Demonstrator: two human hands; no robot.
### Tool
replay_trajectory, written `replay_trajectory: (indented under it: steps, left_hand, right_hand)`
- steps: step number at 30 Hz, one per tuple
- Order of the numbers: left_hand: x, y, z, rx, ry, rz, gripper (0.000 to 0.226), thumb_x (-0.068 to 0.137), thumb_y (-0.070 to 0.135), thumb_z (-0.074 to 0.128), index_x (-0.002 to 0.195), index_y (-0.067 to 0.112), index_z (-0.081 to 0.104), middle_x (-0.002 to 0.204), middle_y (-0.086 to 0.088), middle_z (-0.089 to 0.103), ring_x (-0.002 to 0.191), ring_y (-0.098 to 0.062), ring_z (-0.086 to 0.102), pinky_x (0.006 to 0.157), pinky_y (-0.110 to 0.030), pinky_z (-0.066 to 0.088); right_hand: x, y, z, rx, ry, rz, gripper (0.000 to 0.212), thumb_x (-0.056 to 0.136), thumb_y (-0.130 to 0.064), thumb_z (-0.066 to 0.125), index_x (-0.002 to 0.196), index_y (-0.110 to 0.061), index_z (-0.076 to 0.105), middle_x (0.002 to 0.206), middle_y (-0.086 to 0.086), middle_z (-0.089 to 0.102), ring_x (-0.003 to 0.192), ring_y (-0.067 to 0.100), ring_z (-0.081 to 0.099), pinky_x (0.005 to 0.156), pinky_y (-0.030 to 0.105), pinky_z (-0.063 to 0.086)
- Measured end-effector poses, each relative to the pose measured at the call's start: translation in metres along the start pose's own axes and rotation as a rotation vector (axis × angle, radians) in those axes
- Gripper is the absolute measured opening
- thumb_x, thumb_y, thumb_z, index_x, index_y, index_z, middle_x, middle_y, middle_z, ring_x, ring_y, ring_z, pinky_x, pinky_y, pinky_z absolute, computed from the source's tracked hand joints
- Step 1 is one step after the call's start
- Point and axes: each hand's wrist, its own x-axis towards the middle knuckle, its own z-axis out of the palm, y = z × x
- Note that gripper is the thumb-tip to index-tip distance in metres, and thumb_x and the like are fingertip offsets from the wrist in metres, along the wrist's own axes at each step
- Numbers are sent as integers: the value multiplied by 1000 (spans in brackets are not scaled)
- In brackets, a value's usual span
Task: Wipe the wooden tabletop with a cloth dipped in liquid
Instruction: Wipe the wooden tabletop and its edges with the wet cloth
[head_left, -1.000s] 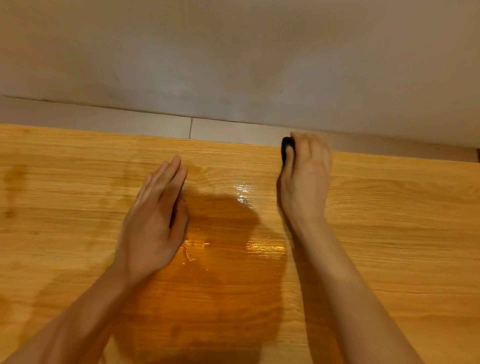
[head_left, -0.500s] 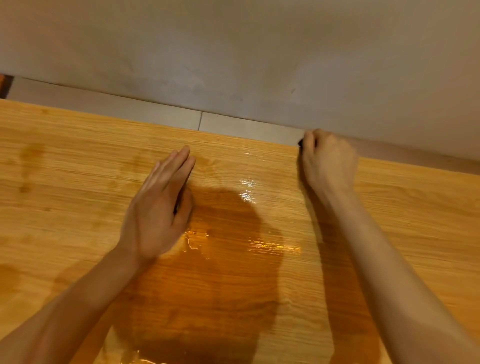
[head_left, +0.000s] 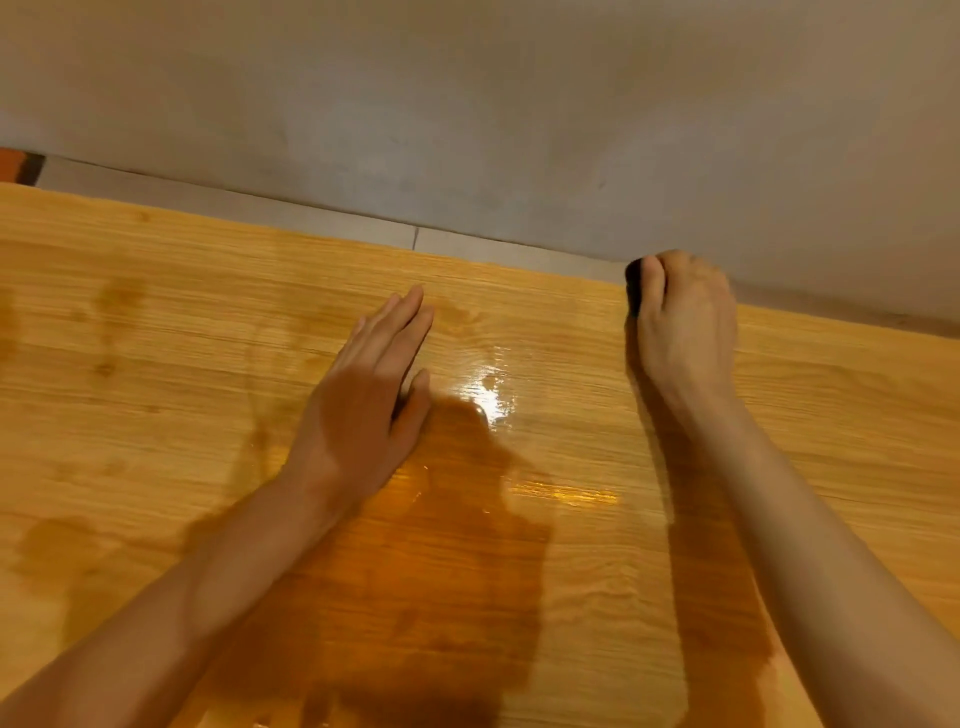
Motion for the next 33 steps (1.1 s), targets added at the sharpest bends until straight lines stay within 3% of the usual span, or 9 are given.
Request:
replay_trajectory:
  steps: [7,10,14,19,24,26,28,30,33]
  left_hand:
    - [-45,-49,-50,38,84,-139,56,105,35,36,156,12,34,166,-1,25,155,-11,18,128,-32,9]
    - [-55,-62,-49,84,84,-124,57,105,33,35,156,7,32,166,-5,24,155,-16,18,128,-39,13]
    - [-54,-64,-45,100,72,-119,58,105,33,35,158,9,28,167,-2,19,156,-14,13,128,-38,11]
    - [-57,-68,-44,78,82,-114,58,104,31,36,157,9,28,168,-4,19,156,-17,15,127,-42,15]
    - [-54,-74,-41,138,54,-109,59,103,29,38,157,6,27,167,-7,18,156,-21,15,127,-42,15]
    - [-53,-74,-42,142,56,-106,60,103,28,39,157,6,28,167,-7,18,156,-21,15,127,-42,15]
    - [-55,-73,-41,147,55,-99,60,102,29,38,157,7,28,168,-6,18,156,-20,14,127,-42,14]
    - [-57,-72,-39,152,56,-95,60,102,30,36,158,7,27,168,-5,17,156,-20,13,128,-39,11]
    - [-56,-72,-38,165,67,-90,60,103,30,34,158,8,26,168,-5,16,156,-19,12,128,-33,5]
  right_hand:
    - [-14,-146,54,-49,-69,-64,36,102,-28,31,104,-11,63,106,12,65,102,32,54,85,39,34]
    - [-24,-200,71,14,-140,-177,36,103,-32,30,107,-14,61,110,7,63,104,26,52,85,35,32]
    - [-9,-157,52,156,-262,-306,36,100,-39,37,102,-13,62,106,9,65,101,30,56,79,38,40]
    - [-3,-44,9,102,-112,-24,41,99,-40,36,93,-10,63,94,13,66,90,35,56,74,40,42]
    - [-9,-123,46,134,-41,-5,35,94,-26,39,77,-8,64,83,14,67,83,34,55,83,40,39]
    - [-22,-171,67,210,-68,-121,30,97,-26,41,76,-13,58,85,9,67,86,30,55,101,42,35]
    - [-35,-194,74,238,-102,-174,30,101,-26,39,102,-10,64,109,9,66,109,27,56,117,43,18]
    - [-49,-189,68,239,-121,-202,39,103,-25,38,136,-9,51,141,10,51,137,26,38,121,38,7]
    - [-99,-171,46,263,-116,-311,41,103,-20,40,142,-9,44,151,9,39,145,24,23,122,39,8]
